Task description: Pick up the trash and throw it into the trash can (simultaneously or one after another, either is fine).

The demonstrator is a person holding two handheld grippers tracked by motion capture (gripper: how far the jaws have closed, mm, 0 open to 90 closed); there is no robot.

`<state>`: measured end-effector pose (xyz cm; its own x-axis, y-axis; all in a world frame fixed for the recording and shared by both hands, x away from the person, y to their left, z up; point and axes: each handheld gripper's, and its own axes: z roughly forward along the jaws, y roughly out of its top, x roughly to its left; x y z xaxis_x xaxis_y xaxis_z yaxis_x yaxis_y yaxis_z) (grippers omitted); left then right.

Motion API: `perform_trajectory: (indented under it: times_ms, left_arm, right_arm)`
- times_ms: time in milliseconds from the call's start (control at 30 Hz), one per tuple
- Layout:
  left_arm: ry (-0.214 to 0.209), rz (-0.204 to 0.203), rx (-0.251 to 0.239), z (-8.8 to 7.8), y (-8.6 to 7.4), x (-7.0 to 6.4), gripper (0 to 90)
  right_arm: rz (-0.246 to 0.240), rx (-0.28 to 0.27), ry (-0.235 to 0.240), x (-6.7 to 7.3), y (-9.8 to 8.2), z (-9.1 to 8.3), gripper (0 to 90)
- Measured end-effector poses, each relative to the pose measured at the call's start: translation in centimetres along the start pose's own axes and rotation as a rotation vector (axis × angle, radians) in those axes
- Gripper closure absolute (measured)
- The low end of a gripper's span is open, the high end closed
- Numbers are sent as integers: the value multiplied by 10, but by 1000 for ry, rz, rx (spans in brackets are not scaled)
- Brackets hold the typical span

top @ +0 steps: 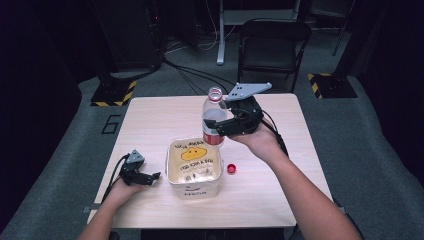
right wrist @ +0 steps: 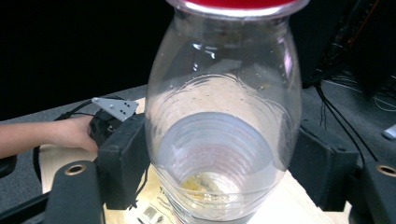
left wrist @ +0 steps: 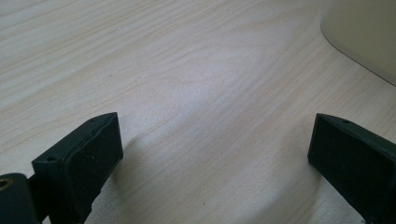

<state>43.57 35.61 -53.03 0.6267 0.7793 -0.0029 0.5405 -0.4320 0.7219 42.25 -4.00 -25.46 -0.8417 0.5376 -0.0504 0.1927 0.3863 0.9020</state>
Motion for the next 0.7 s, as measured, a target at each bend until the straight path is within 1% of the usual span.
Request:
perform_trajectory:
  times_ms: [167, 200, 233, 300, 500, 700]
  left_arm:
    - [3, -1, -4, 0, 0, 0, 29]
    - [0, 3, 3, 0, 0, 0, 29]
    - [3, -2, -7, 1, 0, 0, 29]
    - [1, -1, -3, 0, 0, 0, 29]
    - [0, 2, 2, 0, 0, 0, 29]
    - [2, 2, 0, 0, 0, 0, 29]
  right_arm:
    - [-16, 3, 24, 6, 3, 8, 254]
    - [-21, 4, 28, 7, 3, 10, 254]
    - [-21, 5, 31, 8, 3, 12, 254]
    - [-23, 9, 36, 10, 2, 15, 254]
    - [-9, 31, 56, 14, -4, 28, 254]
    - [-10, 47, 59, 17, -11, 38, 254]
